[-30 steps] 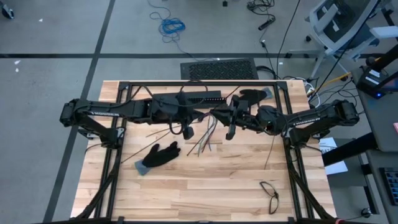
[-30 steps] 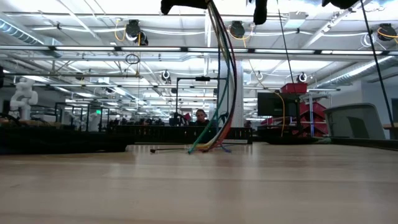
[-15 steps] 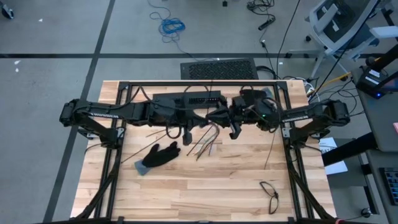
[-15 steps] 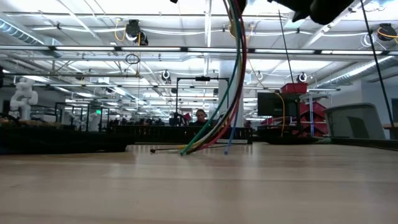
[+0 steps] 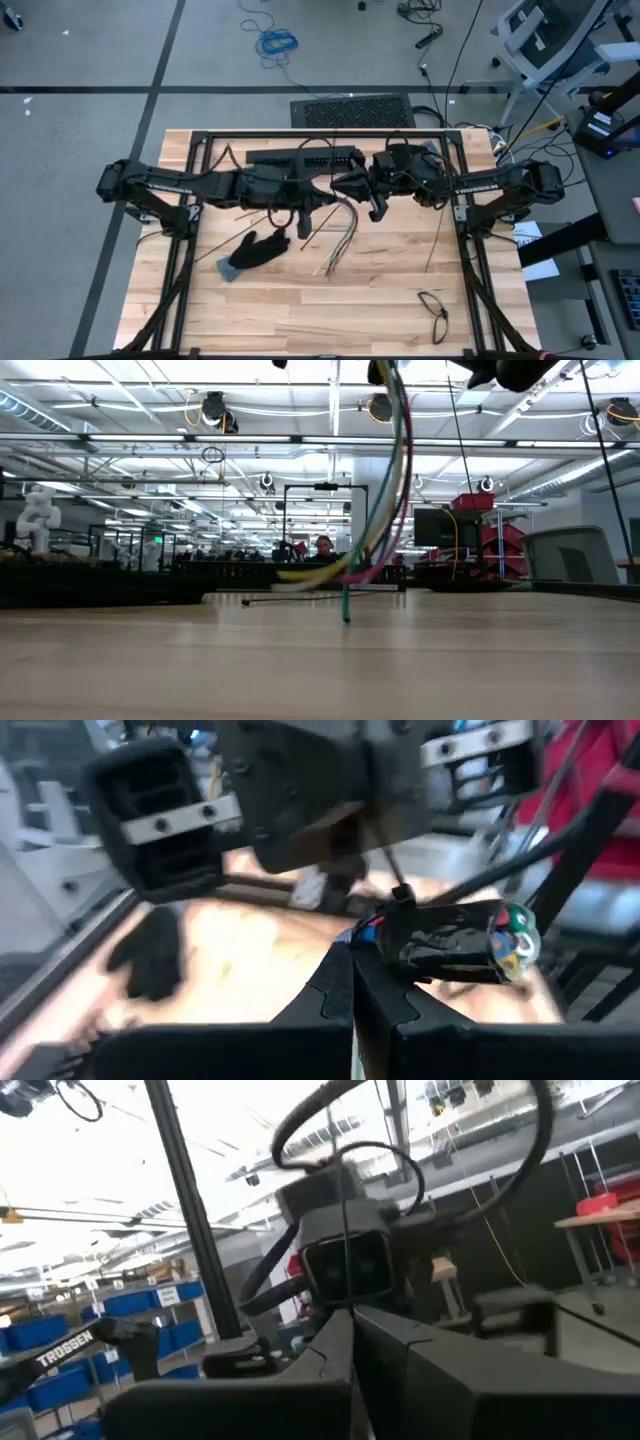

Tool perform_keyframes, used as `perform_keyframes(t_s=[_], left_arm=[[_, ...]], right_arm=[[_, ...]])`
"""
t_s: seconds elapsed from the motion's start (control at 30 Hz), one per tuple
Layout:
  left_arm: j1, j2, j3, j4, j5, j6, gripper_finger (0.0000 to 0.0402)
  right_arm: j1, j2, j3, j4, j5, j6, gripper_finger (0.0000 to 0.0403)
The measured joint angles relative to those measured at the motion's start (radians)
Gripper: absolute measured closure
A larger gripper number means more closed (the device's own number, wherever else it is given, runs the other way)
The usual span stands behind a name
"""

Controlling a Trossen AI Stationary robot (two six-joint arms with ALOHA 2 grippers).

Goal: Ziptie cables
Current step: Wrap the cable wires using a zip tie

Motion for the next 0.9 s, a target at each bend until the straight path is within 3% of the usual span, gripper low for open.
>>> perform_keyframes(t_s=[0.2,0.3,0.43,0.9], left_arm=[[-0.032,-0.017,-0.222,0.375,-0.029,-0.214,0.0401],[-0.051,-0.06,-0.303,0.468,-0.09,-0.275,0.0401],[-0.071,-0.082,-0.336,0.459,-0.176,-0.3,0.0402],[-0.047,-0.075,-0.337,0.455,-0.186,-0.247,0.0402]], right_arm=[[-0.009,-0.027,-0.002,-0.074,0.03,-0.033,0.0403],[-0.011,-0.053,-0.002,-0.1,0.065,-0.061,0.0403],[-0.017,-0.067,-0.002,-0.14,0.083,-0.071,0.0402],[-0.017,-0.072,0.0,-0.184,0.117,-0.075,0.0402]])
